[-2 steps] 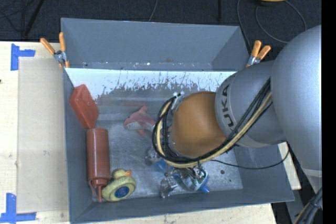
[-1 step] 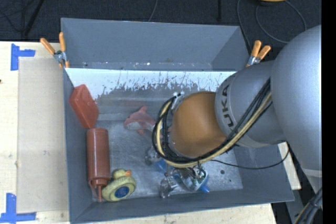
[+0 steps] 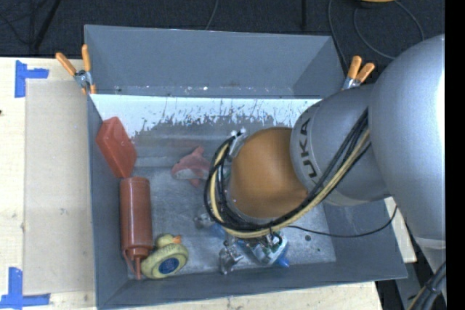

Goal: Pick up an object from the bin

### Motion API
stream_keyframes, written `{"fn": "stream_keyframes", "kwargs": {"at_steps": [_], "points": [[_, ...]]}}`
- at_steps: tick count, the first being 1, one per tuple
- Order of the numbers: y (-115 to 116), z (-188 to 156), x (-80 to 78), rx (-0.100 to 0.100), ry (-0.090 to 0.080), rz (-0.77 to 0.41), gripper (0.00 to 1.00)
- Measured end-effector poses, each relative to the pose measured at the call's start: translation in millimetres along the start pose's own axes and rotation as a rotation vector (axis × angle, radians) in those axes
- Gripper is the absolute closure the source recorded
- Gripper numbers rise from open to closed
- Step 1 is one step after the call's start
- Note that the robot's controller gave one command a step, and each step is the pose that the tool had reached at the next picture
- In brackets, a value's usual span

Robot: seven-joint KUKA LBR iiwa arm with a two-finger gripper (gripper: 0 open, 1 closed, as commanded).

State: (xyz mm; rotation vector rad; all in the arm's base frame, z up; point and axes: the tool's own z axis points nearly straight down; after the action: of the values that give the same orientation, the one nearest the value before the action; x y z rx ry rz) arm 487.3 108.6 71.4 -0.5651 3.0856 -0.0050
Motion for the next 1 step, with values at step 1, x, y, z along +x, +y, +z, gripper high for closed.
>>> {"fn": "stream_keyframes", "kwargs": {"at_steps": [1], "points": [[20.8,-1.3,-4.2,-0.001,-0.005,-0.133,0.00]]}}
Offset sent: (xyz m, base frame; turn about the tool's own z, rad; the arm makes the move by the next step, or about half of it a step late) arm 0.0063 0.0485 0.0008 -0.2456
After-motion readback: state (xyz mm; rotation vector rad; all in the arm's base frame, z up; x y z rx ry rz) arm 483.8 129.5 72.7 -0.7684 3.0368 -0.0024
